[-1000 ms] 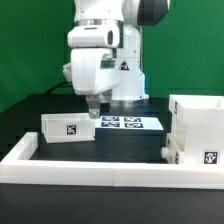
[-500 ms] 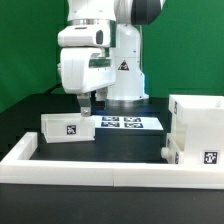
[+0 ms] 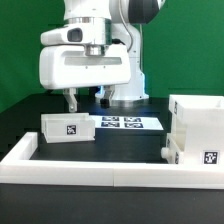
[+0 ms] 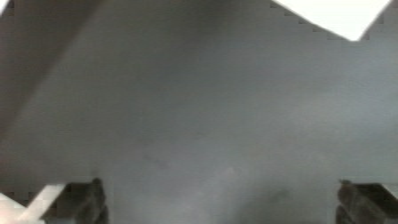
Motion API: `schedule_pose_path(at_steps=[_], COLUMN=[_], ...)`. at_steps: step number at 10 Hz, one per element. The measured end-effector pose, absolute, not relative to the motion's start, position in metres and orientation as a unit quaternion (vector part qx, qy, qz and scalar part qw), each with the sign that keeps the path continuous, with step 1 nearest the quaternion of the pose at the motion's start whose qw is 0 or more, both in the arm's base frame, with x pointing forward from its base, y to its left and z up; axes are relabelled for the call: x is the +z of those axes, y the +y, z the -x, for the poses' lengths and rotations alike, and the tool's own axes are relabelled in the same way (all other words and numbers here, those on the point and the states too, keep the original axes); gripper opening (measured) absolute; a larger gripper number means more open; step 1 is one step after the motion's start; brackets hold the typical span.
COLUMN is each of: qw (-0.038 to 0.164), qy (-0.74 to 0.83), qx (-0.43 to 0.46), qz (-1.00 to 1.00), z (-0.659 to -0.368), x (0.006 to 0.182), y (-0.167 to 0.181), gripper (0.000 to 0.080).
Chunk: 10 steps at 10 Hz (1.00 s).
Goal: Assemble drawer
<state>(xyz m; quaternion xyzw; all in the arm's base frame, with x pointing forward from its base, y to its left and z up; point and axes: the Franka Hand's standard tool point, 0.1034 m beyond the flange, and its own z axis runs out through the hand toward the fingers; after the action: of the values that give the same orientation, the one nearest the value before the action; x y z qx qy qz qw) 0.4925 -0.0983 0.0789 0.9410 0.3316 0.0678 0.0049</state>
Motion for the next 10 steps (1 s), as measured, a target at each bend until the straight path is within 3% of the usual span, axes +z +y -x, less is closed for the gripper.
schedule_pose_path(at_steps=[2,6,10], qw=[-0.001,-0.006,-0.01], qy=[0.246,0.223,0.222], qx=[0.071,0.048,0.042], qz=[-0.967,-0.974,-0.974], z=[-0.476,-0.426,-0.423], x=[0.078,0.065,0.063], y=[-0.099,-0.114,-0.114], gripper=[0.0649,0.0649,0.0649])
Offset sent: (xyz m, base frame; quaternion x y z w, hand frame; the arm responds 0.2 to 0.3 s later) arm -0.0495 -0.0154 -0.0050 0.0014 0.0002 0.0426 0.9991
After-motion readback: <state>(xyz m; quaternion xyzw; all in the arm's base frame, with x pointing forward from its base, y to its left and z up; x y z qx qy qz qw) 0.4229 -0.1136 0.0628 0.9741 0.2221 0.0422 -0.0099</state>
